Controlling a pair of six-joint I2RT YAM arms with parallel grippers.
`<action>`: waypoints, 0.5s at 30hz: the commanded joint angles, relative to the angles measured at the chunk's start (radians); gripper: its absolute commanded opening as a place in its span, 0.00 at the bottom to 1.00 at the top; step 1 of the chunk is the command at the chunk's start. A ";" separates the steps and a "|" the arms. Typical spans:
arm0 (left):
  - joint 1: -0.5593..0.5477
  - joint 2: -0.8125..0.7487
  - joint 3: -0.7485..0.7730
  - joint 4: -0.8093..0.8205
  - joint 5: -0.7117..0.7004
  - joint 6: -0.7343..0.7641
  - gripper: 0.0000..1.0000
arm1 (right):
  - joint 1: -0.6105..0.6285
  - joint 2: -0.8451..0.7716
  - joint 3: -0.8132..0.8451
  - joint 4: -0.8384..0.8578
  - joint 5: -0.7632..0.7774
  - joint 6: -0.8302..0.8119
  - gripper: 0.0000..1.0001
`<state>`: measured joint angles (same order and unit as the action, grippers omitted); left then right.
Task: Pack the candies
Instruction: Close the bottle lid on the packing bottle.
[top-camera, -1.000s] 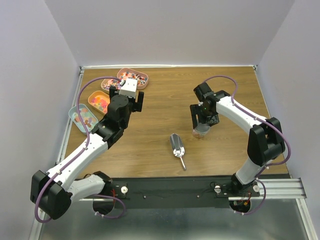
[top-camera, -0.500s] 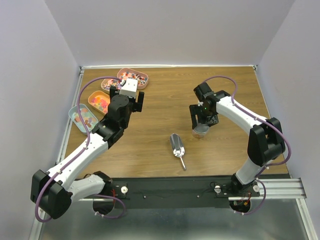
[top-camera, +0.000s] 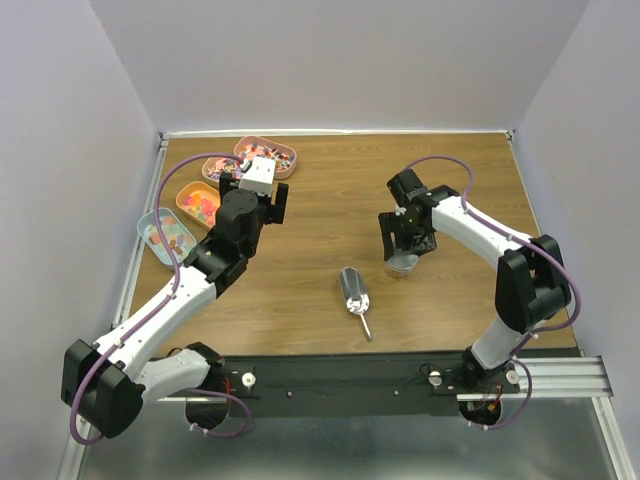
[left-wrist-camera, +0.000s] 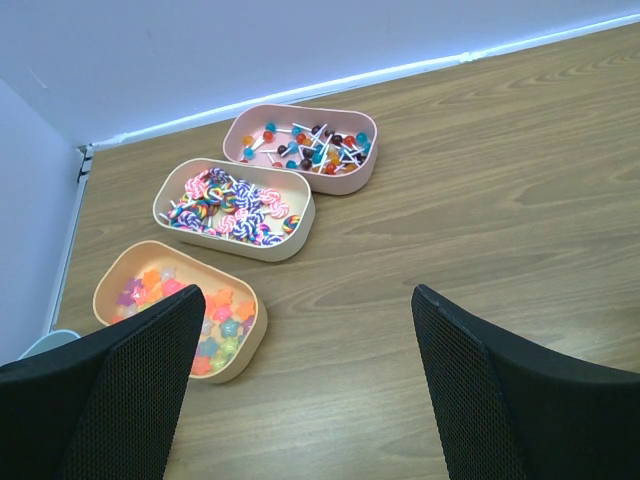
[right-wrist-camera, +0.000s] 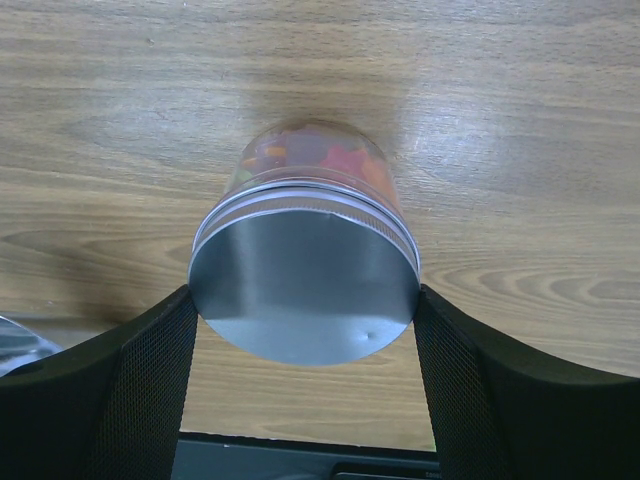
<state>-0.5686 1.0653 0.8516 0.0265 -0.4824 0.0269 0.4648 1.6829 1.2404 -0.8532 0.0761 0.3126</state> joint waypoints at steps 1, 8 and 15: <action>0.007 -0.002 -0.003 0.001 -0.007 0.008 0.91 | 0.008 0.014 -0.006 0.019 -0.018 -0.013 0.54; 0.007 -0.002 -0.003 0.000 -0.008 0.010 0.91 | 0.006 0.047 -0.009 0.022 -0.035 -0.021 0.55; 0.007 -0.001 -0.003 -0.002 -0.010 0.014 0.91 | 0.008 0.125 0.016 0.046 -0.045 -0.033 0.54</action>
<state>-0.5686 1.0653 0.8516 0.0250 -0.4824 0.0311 0.4648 1.7012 1.2484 -0.8463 0.0624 0.2939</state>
